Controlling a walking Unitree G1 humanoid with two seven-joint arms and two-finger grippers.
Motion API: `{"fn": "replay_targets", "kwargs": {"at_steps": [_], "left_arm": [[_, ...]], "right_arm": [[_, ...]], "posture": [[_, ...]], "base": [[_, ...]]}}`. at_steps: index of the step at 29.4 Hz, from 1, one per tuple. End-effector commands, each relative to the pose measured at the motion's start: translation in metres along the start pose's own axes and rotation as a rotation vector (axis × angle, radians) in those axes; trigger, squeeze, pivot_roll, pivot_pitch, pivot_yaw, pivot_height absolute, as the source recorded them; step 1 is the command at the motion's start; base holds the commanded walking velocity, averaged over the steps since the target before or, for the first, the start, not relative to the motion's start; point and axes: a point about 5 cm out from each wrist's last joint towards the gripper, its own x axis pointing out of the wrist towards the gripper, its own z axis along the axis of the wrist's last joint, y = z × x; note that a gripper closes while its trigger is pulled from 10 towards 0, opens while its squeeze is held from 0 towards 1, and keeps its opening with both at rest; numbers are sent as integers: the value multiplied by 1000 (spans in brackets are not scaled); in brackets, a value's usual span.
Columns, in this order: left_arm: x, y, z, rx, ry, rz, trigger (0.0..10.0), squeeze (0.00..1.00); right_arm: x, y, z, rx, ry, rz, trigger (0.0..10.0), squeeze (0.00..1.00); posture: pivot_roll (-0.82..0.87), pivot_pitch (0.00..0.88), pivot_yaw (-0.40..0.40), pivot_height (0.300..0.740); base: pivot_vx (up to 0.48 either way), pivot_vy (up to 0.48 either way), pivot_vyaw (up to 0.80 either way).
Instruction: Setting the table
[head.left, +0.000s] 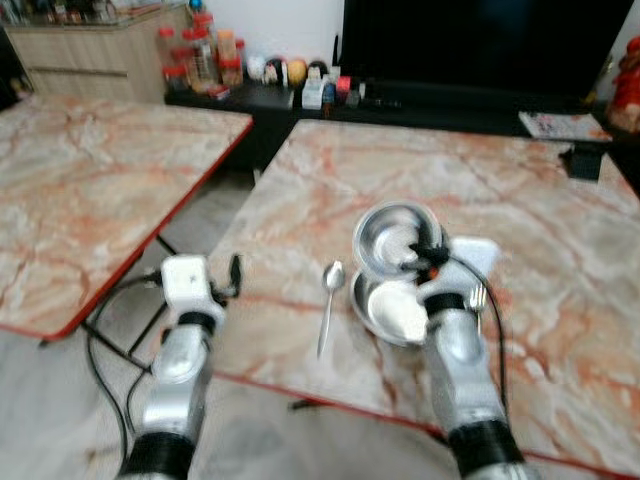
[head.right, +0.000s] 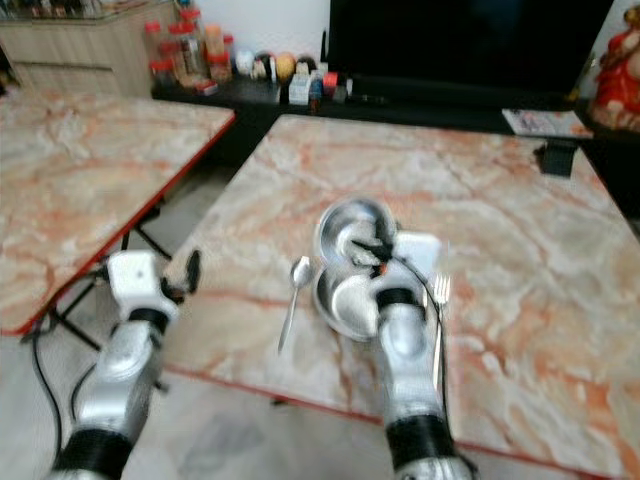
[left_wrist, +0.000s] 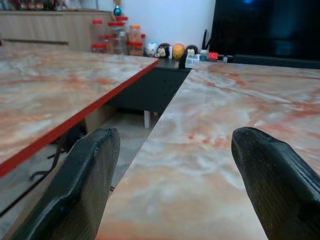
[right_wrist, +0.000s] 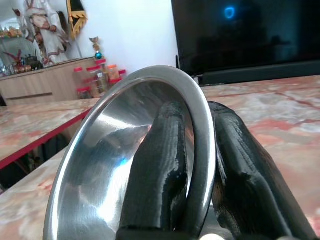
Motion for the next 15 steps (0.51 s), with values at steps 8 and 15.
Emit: {"fn": "replay_targets", "kwargs": {"at_steps": [8, 15], "left_arm": [[-4, -7, 4, -7, -20, -33, 10000, 0], [-12, -6, 0, 0, -2, -35, 10000, 0]], "right_arm": [[-2, -7, 4, -6, -21, -25, 10000, 0], [-12, -9, 0, -6, -1, -26, 10000, 0]], "posture": [[-16, 0, 20, 740], [-22, 12, 21, 740]], "base": [[168, 0, 0], [0, 0, 0]]}}
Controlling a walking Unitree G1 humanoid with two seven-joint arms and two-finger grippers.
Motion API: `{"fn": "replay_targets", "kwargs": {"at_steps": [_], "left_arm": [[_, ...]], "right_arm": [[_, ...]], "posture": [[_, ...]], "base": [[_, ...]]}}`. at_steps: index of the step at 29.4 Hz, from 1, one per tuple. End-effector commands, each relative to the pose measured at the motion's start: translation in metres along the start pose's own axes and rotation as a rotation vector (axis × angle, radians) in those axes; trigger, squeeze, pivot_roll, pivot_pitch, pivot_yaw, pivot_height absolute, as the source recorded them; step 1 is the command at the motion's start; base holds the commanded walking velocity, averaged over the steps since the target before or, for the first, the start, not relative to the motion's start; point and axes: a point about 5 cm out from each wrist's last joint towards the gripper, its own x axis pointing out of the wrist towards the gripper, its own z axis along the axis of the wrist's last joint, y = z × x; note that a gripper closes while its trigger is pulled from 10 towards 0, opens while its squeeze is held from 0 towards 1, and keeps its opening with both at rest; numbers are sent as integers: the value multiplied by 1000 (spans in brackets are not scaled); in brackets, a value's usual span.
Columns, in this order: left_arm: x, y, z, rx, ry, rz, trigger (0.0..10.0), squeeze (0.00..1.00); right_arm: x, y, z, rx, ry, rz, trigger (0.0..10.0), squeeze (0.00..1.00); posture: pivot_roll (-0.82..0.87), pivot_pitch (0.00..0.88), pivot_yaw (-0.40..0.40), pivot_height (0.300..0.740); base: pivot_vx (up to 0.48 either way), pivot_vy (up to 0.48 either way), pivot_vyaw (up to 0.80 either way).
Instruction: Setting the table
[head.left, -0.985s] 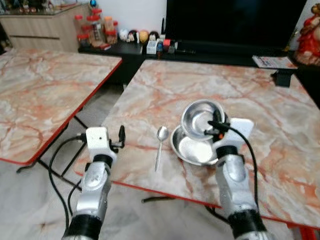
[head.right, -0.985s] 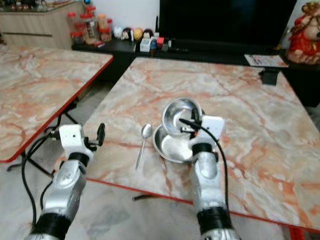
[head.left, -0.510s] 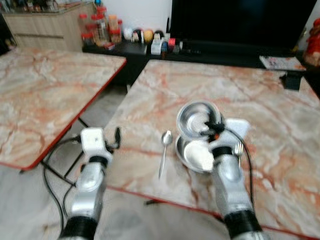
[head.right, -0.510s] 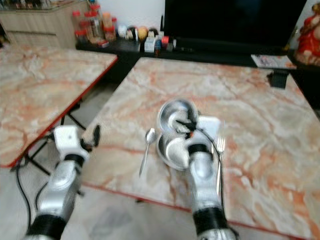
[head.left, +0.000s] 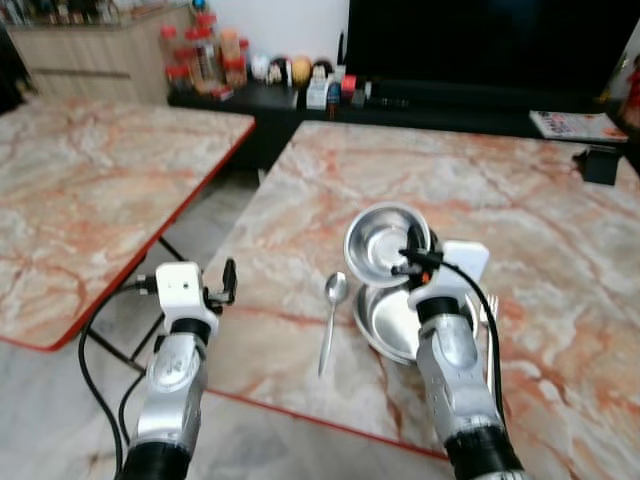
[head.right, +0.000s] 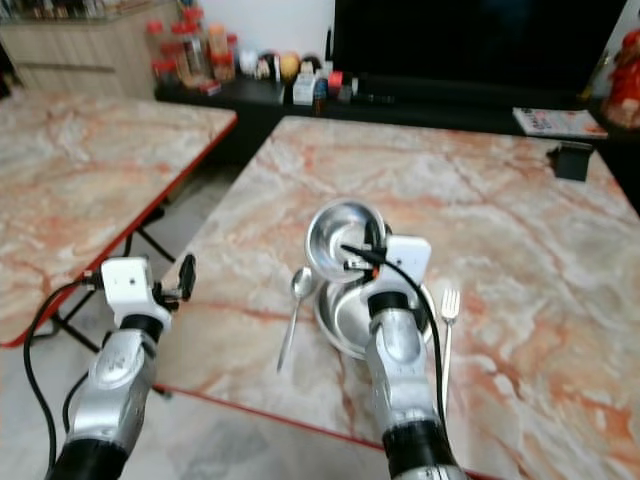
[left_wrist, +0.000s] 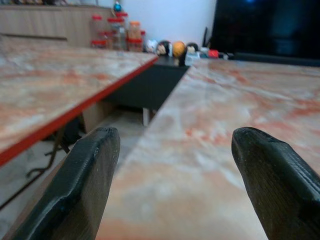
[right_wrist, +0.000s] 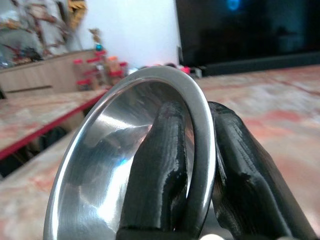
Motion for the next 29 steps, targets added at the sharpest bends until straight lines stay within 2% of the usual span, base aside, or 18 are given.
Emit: {"fn": "replay_targets", "kwargs": {"at_steps": [1, 14, 21, 29], "left_arm": [[-4, 2, 0, 13, 9, -4, 10000, 0], [-13, 0, -4, 12, 34, -15, 10000, 0], [-18, 4, -5, 20, 51, -7, 10000, 0], [-23, 10, -5, 33, 64, -2, 10000, 0]], "right_arm": [[-1, 0, 4, 3, -10, -3, 10000, 0], [-9, -7, 10, 18, -10, -54, 10000, 0], [-3, -15, 17, 9, -12, -121, 10000, 0], [2, -17, 26, 22, -26, -138, 10000, 0]], "posture": [[-23, 13, 21, 740], [-37, 45, 20, 740], [-35, 73, 14, 740], [-31, 82, 10, 740]], "base": [[0, 0, 0], [0, 0, 0], [0, 0, 0], [0, 0, 0]]}}
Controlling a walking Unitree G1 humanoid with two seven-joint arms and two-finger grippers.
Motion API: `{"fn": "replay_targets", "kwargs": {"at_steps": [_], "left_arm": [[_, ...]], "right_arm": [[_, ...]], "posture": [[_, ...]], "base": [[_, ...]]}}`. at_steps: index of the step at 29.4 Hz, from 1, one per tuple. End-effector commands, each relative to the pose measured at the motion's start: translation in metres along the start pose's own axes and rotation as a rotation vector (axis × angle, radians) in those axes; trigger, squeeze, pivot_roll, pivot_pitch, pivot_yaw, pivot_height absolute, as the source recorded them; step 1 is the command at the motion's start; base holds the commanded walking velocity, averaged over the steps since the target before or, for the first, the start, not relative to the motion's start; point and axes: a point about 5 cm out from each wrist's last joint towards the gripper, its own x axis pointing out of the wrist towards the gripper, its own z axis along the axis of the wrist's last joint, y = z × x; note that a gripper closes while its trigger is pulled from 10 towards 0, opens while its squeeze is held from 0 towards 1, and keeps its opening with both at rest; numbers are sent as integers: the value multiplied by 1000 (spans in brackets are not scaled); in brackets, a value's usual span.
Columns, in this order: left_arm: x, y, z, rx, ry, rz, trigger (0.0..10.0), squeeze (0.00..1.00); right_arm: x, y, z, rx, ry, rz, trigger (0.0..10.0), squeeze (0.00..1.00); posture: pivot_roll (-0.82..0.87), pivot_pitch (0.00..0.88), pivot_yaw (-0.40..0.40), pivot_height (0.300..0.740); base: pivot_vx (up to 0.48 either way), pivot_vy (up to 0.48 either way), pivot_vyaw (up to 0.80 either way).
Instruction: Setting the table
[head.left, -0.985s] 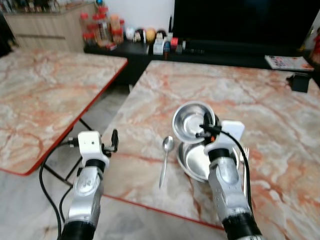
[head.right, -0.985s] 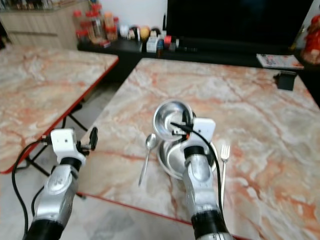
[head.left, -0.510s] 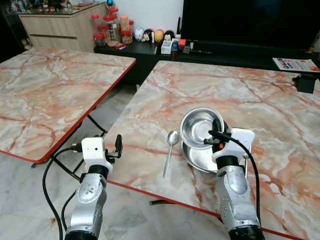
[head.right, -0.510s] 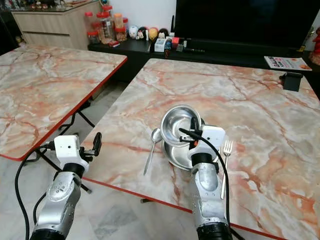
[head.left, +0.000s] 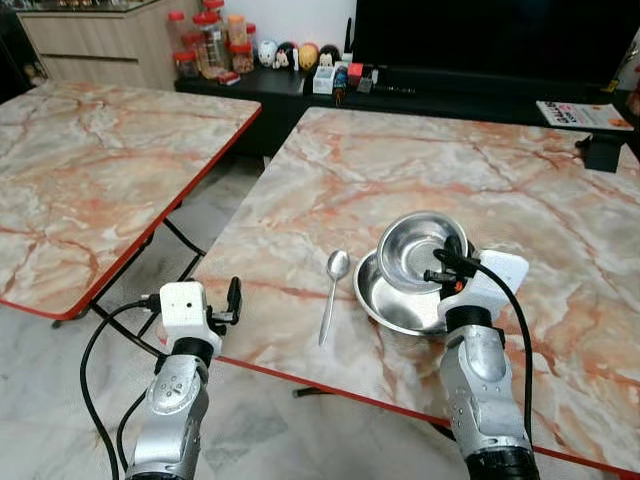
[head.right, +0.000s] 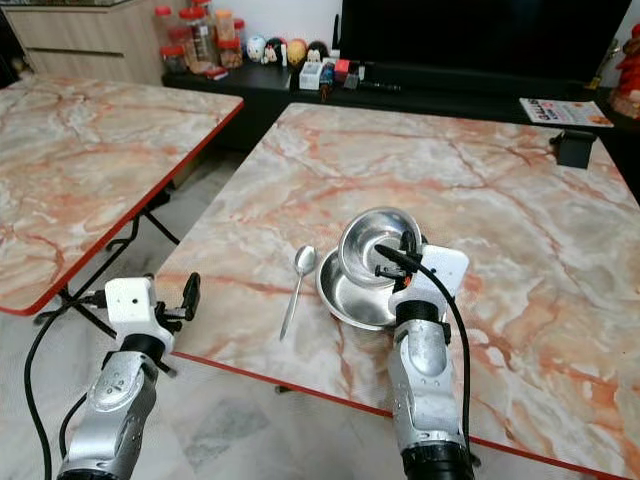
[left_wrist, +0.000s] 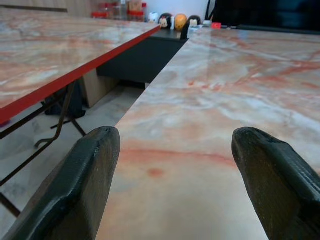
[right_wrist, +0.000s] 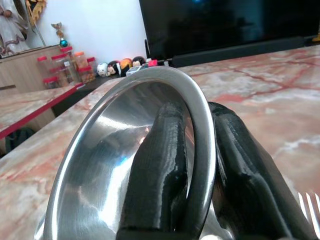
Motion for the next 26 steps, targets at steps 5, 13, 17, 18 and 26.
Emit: {"fn": "replay_targets", "kwargs": {"at_steps": [5, 13, 17, 18, 26], "left_arm": [[0, 2, 6, 18, -6, -9, 10000, 0], [-1, 2, 7, 21, 6, -27, 10000, 0], [-1, 0, 7, 21, 14, -38, 10000, 0], [-1, 0, 7, 21, 14, -38, 10000, 0], [-1, -1, 7, 30, 23, -59, 10000, 0]], "right_arm": [[4, 4, 8, 130, 47, -13, 10000, 0], [2, 0, 17, 287, 126, -85, 10000, 0], [-2, -5, 13, 268, 183, -141, 10000, 0], [-2, -5, 13, 268, 183, -141, 10000, 0], [-20, -2, -9, 308, 374, -185, 10000, 0]], "posture": [[-23, 83, 7, 740], [-30, 88, 13, 740], [-31, 88, 16, 740], [-31, 88, 16, 740], [-29, 91, 20, 740]], "base": [[0, 0, 0], [0, 0, 0], [0, 0, 0], [0, 0, 0], [0, 0, 0]]}}
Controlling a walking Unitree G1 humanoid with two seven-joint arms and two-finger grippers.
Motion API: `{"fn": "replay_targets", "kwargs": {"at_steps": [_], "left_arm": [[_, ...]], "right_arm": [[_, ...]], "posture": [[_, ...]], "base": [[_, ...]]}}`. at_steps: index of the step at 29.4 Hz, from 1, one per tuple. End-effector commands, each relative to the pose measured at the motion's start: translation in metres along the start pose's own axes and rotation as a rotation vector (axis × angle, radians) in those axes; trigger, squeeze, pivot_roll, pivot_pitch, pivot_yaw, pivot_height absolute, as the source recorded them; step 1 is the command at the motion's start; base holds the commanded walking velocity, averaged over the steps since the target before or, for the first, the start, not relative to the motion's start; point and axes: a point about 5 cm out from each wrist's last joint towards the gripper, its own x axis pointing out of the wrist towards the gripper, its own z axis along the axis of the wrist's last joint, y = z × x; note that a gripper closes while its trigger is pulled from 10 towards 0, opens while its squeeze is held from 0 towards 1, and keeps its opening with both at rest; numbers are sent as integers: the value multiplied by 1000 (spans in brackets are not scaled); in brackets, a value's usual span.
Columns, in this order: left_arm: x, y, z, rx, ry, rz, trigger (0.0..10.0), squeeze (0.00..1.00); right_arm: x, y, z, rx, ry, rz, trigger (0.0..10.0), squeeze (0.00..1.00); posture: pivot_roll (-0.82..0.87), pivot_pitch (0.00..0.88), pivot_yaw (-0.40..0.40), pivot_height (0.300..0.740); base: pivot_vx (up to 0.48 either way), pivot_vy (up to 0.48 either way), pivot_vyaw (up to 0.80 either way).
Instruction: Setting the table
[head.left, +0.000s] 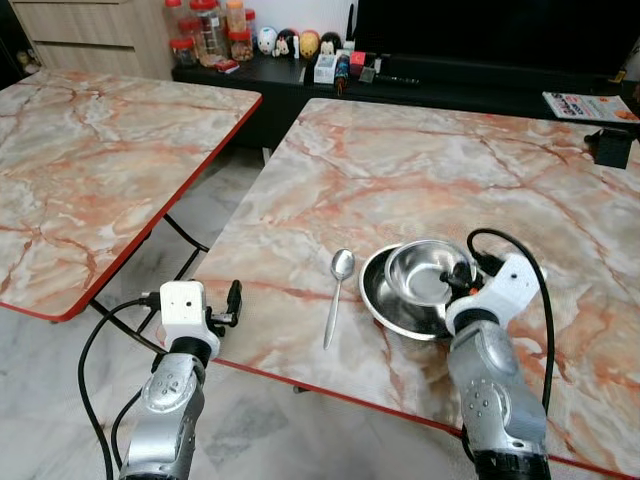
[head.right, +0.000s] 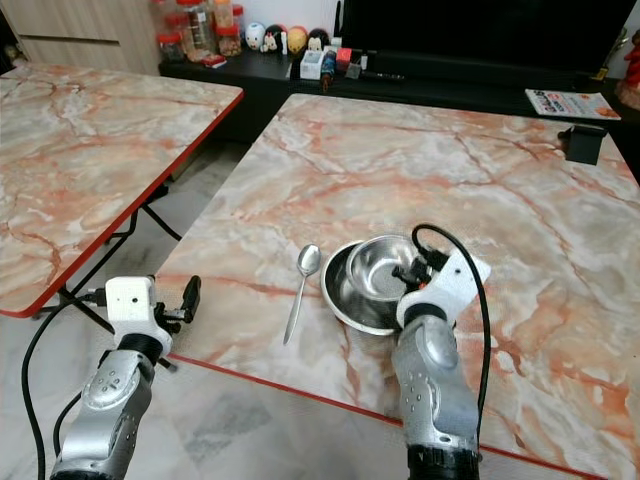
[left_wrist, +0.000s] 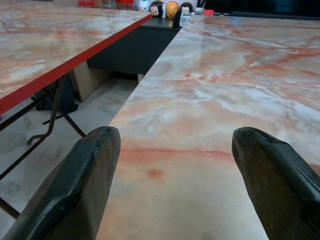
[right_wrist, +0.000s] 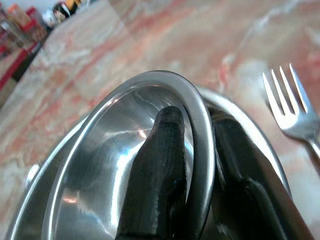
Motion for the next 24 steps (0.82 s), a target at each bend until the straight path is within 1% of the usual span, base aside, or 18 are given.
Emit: {"fn": "replay_targets", "kwargs": {"at_steps": [1, 4, 10, 15, 19, 22, 23, 24], "left_arm": [[-2, -1, 1, 17, 5, -17, 10000, 0], [-2, -1, 1, 15, 4, -17, 10000, 0], [-1, -1, 3, 15, -4, -14, 10000, 0], [-2, -1, 3, 17, -3, -15, 10000, 0], [-2, -1, 3, 18, -3, -14, 10000, 0], [-2, -1, 3, 19, -3, -14, 10000, 0], [-2, -2, 3, 19, -2, -14, 10000, 0], [-2, -2, 3, 19, -2, -14, 10000, 0]], "right_arm": [[-6, 7, -4, 38, 22, 16, 10000, 0], [-7, 9, -2, 67, 21, 21, 10000, 0], [-5, 18, 4, 101, 12, 75, 10000, 0], [-5, 19, -1, 97, 36, 81, 10000, 0], [-5, 18, -9, 117, 78, 81, 10000, 0], [-5, 17, -10, 120, 85, 79, 10000, 0], [-5, 16, -12, 110, 87, 75, 10000, 824], [-5, 15, -12, 106, 88, 74, 10000, 824]], "posture": [[-29, 91, 19, 740], [-28, 92, 18, 740], [-23, 89, 14, 740], [-20, 90, 12, 740], [-19, 88, 12, 740], [-19, 88, 12, 740], [-16, 89, 10, 740], [-16, 89, 10, 740]], "base": [[0, 0, 0], [0, 0, 0], [0, 0, 0], [0, 0, 0], [0, 0, 0], [0, 0, 0], [0, 0, 0], [0, 0, 0]]}}
